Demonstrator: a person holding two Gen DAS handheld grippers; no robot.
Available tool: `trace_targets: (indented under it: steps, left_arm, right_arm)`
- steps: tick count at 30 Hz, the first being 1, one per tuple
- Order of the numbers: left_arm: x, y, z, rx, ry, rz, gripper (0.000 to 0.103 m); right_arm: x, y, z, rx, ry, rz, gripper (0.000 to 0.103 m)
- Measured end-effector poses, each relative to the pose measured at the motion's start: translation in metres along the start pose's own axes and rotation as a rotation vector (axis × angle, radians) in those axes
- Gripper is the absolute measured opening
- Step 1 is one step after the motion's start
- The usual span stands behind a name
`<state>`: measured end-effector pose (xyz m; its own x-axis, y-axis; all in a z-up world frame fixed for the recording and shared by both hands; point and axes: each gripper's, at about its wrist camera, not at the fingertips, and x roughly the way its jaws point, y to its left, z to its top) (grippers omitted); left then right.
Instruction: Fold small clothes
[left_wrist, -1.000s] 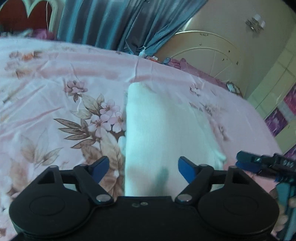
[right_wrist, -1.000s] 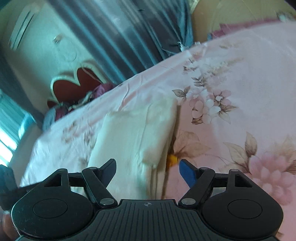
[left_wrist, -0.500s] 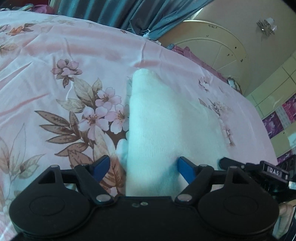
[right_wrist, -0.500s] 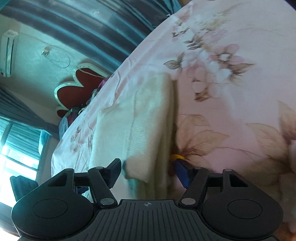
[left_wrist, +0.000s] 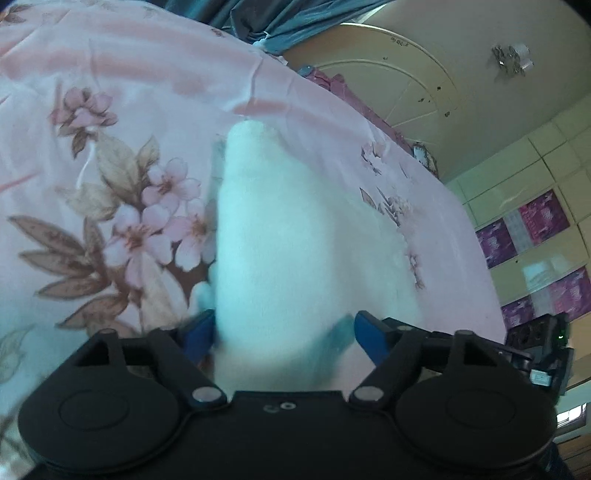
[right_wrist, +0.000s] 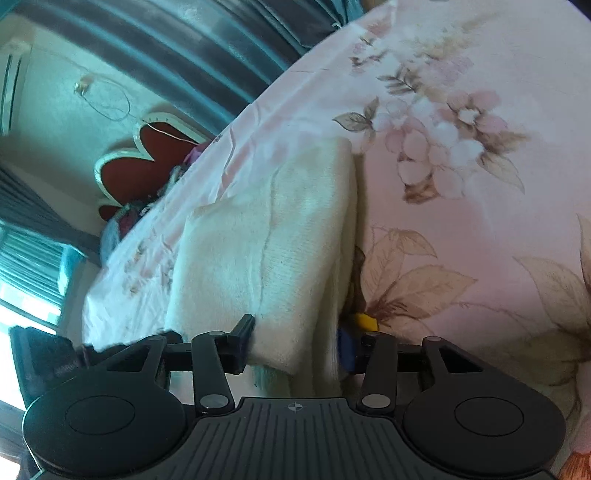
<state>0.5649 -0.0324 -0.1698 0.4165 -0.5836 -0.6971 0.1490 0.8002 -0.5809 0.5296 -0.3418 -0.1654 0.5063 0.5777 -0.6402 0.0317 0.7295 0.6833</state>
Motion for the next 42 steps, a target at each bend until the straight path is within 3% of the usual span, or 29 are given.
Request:
trace_targets:
  steps: [1, 2, 7, 11, 21, 26, 34, 42]
  left_arm:
    - [0.002, -0.006, 0.001, 0.045, 0.000, 0.033, 0.053]
    - [0.004, -0.013, 0.001, 0.090, 0.000, 0.052, 0.047]
    - [-0.013, -0.044, -0.003, 0.256, -0.046, 0.128, 0.035]
    - [-0.045, -0.048, -0.007, 0.335, -0.090, 0.153, 0.035]
    - [-0.139, 0.020, 0.003, 0.303, -0.140, 0.229, 0.035]
    - [-0.167, 0.055, -0.002, 0.266, -0.143, 0.263, 0.035]
    - [-0.179, 0.099, -0.008, 0.200, -0.123, 0.231, 0.035]
    - [-0.161, 0.130, -0.015, 0.156, -0.087, 0.183, 0.041]
  right_arm:
    - [0.001, 0.006, -0.001, -0.021, -0.005, -0.026, 0.043]
    - [0.001, 0.012, -0.002, -0.039, -0.011, -0.050, 0.039]
    - [-0.008, 0.064, -0.015, -0.217, -0.078, -0.181, 0.030]
    - [-0.011, 0.104, -0.027, -0.299, -0.114, -0.185, 0.030]
    - [0.043, 0.205, -0.066, -0.392, -0.086, -0.094, 0.030]
    - [0.076, 0.241, -0.089, -0.427, -0.047, -0.066, 0.030]
    - [0.107, 0.254, -0.110, -0.429, -0.010, -0.093, 0.030]
    - [0.125, 0.224, -0.115, -0.356, 0.030, -0.165, 0.030]
